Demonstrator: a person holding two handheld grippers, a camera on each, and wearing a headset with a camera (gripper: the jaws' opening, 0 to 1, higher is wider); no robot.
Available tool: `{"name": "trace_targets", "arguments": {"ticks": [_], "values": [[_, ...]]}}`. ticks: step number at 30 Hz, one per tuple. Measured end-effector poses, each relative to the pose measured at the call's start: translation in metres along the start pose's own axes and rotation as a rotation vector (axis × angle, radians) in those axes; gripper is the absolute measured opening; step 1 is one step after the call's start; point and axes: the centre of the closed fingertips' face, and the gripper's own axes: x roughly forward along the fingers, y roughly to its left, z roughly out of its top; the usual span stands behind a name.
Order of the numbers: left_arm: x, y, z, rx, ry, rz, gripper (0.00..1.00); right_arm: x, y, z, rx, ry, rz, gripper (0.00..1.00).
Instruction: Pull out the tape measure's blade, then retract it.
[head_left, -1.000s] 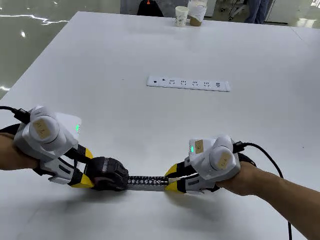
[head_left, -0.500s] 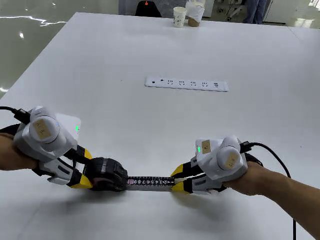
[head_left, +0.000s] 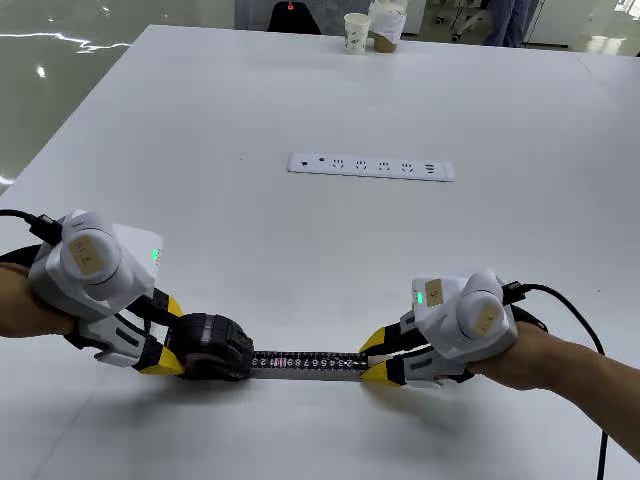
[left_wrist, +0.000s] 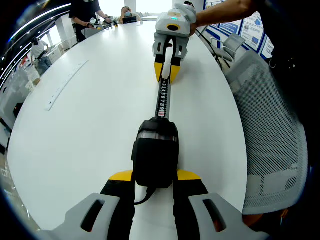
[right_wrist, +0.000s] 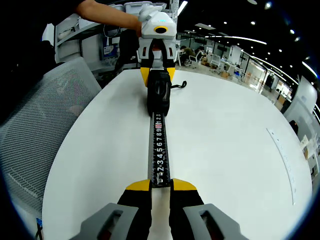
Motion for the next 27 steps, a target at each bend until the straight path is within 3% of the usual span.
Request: {"name": "trace_targets", "arguments": {"ticks": [27], "values": [[0.001, 0.000, 0.001, 0.006, 0.016, -0.008, 0.22, -0.032, 0.004, -0.035, 0.044, 0.038, -0.011, 0.09]]}}
